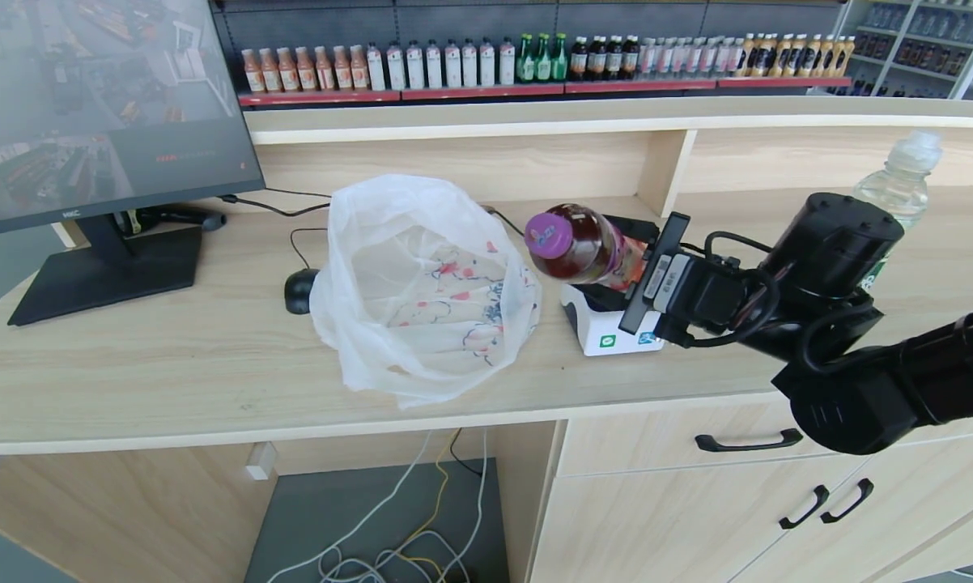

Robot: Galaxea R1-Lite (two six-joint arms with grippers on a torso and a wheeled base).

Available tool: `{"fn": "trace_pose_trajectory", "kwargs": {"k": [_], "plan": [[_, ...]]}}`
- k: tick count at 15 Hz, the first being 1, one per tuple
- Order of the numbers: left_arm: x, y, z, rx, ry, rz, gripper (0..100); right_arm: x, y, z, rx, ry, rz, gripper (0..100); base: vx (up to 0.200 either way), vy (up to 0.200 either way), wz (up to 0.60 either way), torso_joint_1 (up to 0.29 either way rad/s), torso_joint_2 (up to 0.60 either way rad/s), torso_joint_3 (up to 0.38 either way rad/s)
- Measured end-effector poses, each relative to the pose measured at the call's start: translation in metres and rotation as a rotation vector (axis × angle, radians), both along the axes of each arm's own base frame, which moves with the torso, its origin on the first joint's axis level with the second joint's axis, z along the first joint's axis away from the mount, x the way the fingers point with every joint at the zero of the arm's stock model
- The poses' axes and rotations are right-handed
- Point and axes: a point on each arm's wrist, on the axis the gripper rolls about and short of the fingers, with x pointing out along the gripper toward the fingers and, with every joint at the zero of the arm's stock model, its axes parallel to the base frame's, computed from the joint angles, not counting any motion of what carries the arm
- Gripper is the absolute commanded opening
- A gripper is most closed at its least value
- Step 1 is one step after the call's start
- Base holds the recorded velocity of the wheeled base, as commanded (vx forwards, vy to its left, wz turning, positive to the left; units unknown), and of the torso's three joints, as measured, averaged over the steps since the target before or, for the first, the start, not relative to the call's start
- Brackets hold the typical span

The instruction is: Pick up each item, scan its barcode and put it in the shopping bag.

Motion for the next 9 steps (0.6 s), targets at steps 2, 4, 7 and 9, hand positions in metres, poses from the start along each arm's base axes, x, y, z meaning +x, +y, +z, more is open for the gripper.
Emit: {"fn": "trace_pose_trajectory", "kwargs": {"k": [2, 4, 7, 9], "plan": [[0.0, 0.0, 0.0, 0.0, 0.0, 0.0, 100, -0.004, 0.001, 0.008, 0.034, 0.015, 0.001, 0, 0.0, 0.0, 0.0, 0.0, 0.0, 0.0], [0.0, 0.0, 0.0, 0.0, 0.0, 0.0, 100, -0.007, 0.003, 0.018, 0.085, 0.037, -0.004, 0, 0.0, 0.0, 0.0, 0.0, 0.0, 0.0], [0.0, 0.0, 0.0, 0.0, 0.0, 0.0, 100, -0.016, 0.007, 0.029, 0.17, 0.113, 0.012, 0, 0.0, 0.0, 0.0, 0.0, 0.0, 0.0], [0.0, 0.0, 0.0, 0.0, 0.0, 0.0, 100, -0.023, 0.01, 0.035, 0.22, 0.166, 0.032, 0, 0.0, 0.0, 0.0, 0.0, 0.0, 0.0]]}}
